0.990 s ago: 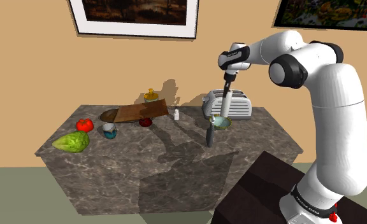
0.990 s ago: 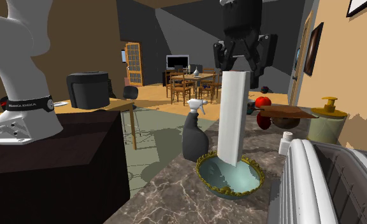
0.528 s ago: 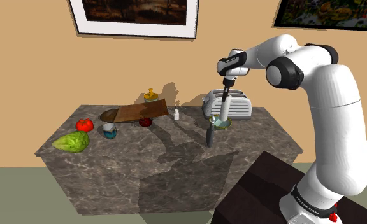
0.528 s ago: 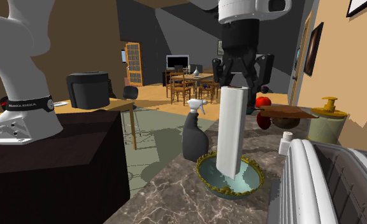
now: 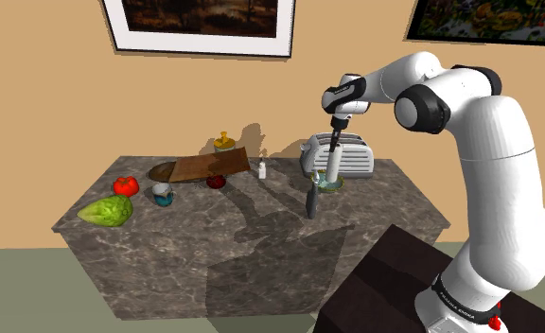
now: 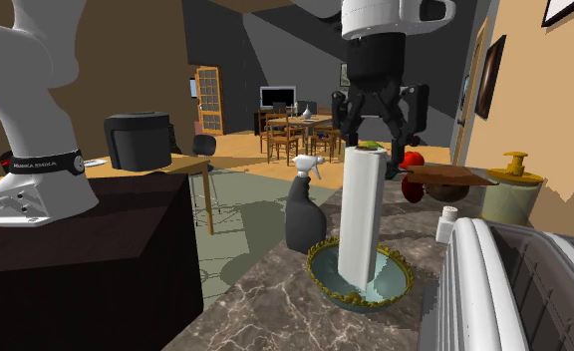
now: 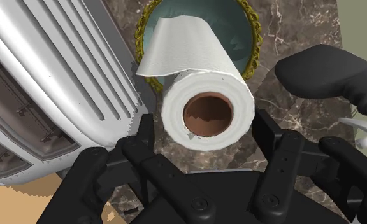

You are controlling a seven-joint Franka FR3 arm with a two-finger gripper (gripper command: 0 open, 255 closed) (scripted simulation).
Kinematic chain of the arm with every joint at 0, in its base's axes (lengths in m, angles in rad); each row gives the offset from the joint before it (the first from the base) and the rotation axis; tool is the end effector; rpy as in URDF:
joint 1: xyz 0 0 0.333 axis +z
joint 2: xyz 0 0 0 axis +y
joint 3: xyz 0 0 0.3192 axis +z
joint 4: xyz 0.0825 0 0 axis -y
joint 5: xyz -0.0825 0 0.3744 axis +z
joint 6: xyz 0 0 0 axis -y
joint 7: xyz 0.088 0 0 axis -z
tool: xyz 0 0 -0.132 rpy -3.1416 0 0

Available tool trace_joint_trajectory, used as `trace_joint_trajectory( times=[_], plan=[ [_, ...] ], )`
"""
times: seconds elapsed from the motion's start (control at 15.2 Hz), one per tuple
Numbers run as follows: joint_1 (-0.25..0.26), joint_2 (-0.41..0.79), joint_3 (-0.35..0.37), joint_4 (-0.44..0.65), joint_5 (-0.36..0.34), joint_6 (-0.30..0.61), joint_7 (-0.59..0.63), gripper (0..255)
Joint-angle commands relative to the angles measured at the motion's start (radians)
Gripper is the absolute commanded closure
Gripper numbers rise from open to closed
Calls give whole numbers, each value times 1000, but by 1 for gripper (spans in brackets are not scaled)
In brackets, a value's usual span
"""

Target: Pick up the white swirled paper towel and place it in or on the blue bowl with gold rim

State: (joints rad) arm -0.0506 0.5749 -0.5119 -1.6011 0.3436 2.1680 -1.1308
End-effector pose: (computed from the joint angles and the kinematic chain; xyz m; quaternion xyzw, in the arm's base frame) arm 0.6149 -0.3101 0.3178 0.9726 0.2293 0.0337 0.0207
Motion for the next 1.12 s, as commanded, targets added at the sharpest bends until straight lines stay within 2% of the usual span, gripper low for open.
trace_joint_trajectory(
  times=[0.0, 0.26, 0.53, 1.06],
  plan=[
    [0, 0, 0, 0, 0, 0, 0, 0],
    [0, 0, 0, 0, 0, 0, 0, 0],
    [14, -64, -24, 33, -37, -90, 22, 0],
    [14, -64, -24, 33, -37, -90, 22, 0]
  ],
)
